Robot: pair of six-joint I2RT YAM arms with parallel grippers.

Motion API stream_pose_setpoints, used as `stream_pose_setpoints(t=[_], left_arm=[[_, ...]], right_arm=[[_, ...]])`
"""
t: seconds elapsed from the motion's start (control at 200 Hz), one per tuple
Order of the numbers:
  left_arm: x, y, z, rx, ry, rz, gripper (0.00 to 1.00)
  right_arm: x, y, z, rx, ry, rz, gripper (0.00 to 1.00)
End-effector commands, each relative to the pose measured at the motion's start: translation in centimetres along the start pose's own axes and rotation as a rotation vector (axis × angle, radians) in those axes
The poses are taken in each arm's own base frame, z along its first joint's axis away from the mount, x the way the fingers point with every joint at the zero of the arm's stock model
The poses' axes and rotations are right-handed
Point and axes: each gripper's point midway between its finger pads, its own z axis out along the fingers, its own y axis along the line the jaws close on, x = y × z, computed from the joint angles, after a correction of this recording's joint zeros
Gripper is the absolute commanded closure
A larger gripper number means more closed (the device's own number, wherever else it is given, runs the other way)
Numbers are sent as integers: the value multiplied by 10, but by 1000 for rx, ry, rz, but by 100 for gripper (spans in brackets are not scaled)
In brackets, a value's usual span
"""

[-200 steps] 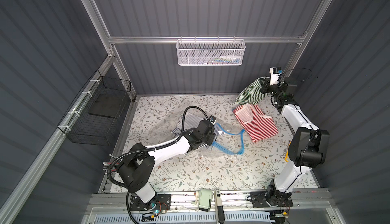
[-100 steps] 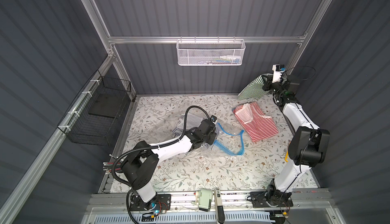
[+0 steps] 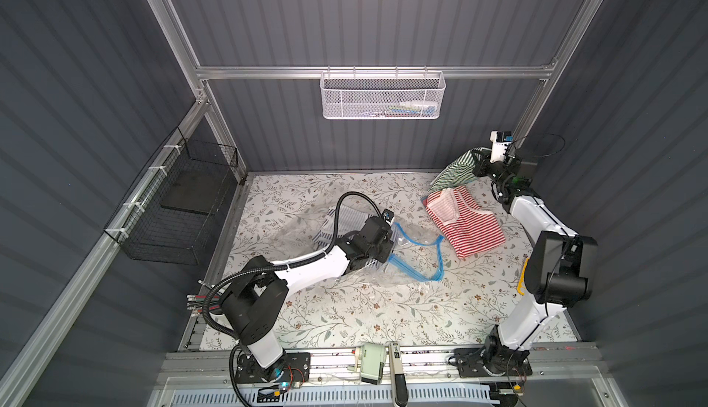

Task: Take the tank top out of the vacuum bag
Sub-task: Place the tank top on the tank top.

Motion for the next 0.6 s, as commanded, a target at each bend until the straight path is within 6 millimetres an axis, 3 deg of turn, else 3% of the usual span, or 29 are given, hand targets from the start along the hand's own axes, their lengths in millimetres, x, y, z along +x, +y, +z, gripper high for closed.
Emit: stream_pose_setpoints(t=[0.0,0.54,0.595], left_arm=[[-19,0,-14,18,-59,-5,100],[-28,-1,-38,45,-99,13,100],[-29,-1,-41,46,-100,16,100]], right_arm=[[-12,9,-11,26,-33,-33,100],[28,24,-56,97,78,48,100],[32,18,-59,154,98,58,100]])
